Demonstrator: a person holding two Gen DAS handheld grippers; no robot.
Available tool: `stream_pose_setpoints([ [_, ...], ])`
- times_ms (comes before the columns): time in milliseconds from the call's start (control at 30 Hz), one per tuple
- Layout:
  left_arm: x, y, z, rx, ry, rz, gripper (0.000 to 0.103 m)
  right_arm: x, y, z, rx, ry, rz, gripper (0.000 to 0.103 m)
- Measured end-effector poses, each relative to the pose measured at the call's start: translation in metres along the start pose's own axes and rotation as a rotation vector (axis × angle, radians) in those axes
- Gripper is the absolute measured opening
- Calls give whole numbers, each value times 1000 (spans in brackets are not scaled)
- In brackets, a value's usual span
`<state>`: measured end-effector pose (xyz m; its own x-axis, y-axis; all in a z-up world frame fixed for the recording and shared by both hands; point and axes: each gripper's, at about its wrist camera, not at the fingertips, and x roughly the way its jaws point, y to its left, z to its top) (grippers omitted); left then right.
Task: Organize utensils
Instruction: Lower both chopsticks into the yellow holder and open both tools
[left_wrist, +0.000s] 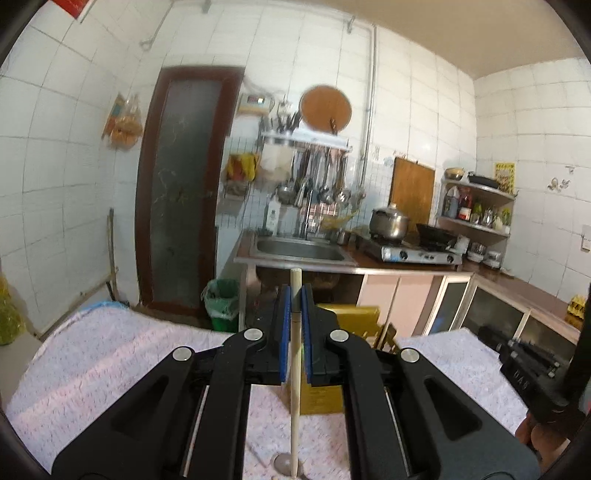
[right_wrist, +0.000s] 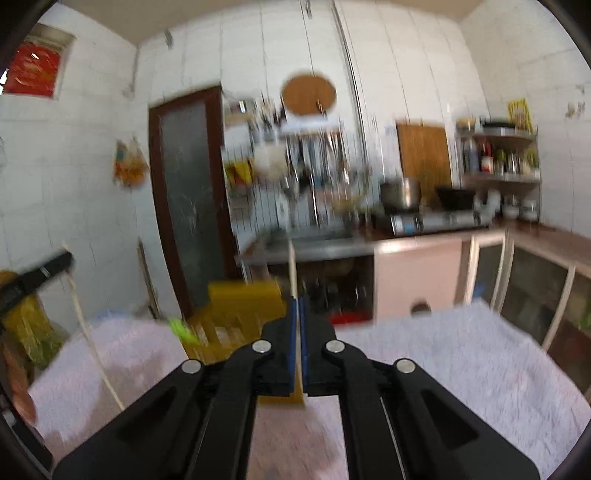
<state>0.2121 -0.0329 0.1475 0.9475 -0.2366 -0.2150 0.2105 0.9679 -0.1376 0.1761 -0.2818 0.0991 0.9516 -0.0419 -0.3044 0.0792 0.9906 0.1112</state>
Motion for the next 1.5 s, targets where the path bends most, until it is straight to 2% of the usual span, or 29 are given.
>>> stream_pose_setpoints([
  [133, 6, 13, -17, -20, 50, 17, 5, 23, -23, -37, 17, 171, -74, 3],
  [233, 10, 22, -24, -28, 80, 24, 5, 40, -57, -64, 83, 307, -194, 4],
  [267, 10, 24, -26, -25, 86, 27, 5, 44, -73, -73, 123, 361, -241, 10],
  [300, 10, 26, -26, -22, 85, 29, 5, 48, -88, -81, 164, 410, -286, 35],
  [333, 9, 28, -27, -19, 83, 32, 5, 50, -101, -86, 195, 440, -315, 51],
  [367, 9, 29, -27, -16, 85, 34, 5, 51, -110, -91, 222, 466, -343, 61],
  [467, 11, 34, -28, -14, 92, 33, 5, 54, -126, -107, 251, 522, -409, 61],
  [567, 15, 37, -29, -10, 98, 39, 5, 61, -133, -115, 294, 585, -430, 58],
  [667, 18, 42, -31, -15, 110, 43, 5, 74, -135, -119, 307, 613, -481, 57],
  [733, 18, 45, -33, -20, 115, 45, 5, 83, -135, -117, 296, 624, -508, 50],
  [800, 18, 48, -33, -26, 119, 48, 5, 94, -135, -114, 291, 628, -505, 33],
  [900, 18, 51, -33, -34, 122, 49, 5, 101, -131, -110, 300, 628, -467, 14],
  [1000, 16, 53, -30, -39, 115, 48, 5, 97, -132, -107, 335, 598, -389, 6],
  [1167, 13, 49, -28, -48, 108, 42, 5, 69, -115, -88, 304, 472, -285, 6],
  [1300, 8, 45, -28, -48, 103, 40, 5, 41, -100, -67, 290, 338, -194, 6],
  [1500, -3, 33, -20, -50, 76, 10, 5, -12, -52, -31, 189, 43, -55, 6],
])
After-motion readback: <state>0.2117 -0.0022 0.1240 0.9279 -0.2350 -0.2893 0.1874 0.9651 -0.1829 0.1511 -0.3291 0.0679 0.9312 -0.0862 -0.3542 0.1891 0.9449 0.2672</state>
